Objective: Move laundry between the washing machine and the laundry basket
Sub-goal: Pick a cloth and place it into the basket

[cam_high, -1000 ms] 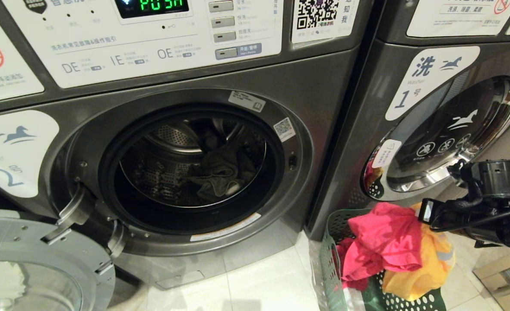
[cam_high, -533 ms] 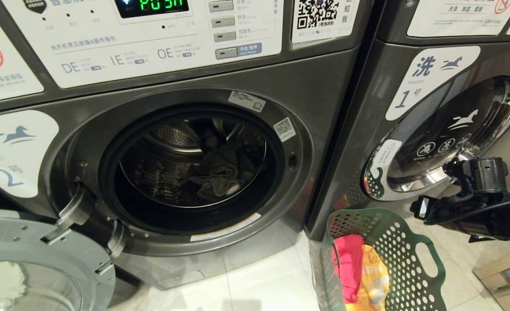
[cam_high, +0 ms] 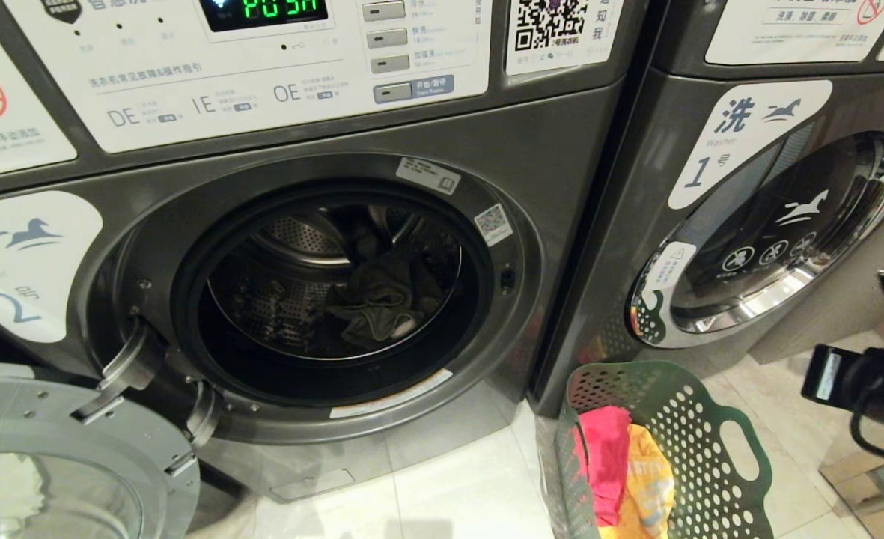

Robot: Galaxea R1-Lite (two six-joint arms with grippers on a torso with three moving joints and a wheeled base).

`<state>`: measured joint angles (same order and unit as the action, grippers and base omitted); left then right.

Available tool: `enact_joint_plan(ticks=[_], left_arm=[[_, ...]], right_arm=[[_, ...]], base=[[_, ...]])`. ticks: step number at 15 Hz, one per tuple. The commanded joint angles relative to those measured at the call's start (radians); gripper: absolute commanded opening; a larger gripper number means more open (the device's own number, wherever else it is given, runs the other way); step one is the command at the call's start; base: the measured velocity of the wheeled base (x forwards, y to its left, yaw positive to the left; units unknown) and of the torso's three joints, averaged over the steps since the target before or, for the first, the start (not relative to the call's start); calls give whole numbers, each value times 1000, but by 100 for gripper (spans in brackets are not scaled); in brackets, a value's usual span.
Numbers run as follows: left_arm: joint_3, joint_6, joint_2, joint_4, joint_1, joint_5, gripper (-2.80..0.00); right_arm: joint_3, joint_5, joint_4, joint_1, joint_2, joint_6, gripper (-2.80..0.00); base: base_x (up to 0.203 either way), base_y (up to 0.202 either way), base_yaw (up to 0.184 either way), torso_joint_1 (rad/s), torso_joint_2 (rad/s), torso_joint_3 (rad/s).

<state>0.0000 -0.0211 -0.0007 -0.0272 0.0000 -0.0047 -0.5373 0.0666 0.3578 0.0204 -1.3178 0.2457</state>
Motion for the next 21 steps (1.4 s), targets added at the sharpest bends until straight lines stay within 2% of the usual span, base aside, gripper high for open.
enact_joint_plan(ticks=[1, 4, 8, 15, 21], left_arm=[[11, 0, -1, 0, 1, 0, -280], [11, 0, -1, 0, 0, 0, -280], [11, 0, -1, 0, 1, 0, -280], [11, 0, -1, 0, 2, 0, -280], [11, 0, -1, 0, 1, 0, -280]], right_arm=[[115, -13, -23, -11, 265, -46, -280], [247, -36, -56, -25, 416, -94, -280], [294, -53, -93, -30, 483, -126, -280], [281, -51, -92, -40, 463, -131, -280], [278, -51, -91, -40, 456, -131, -280]], base=[[0, 0, 0, 0, 0, 0], [0, 0, 0, 0, 0, 0], [0, 0, 0, 0, 0, 0], [0, 0, 0, 0, 0, 0], [-2, -5, 148, 3, 2, 0]])
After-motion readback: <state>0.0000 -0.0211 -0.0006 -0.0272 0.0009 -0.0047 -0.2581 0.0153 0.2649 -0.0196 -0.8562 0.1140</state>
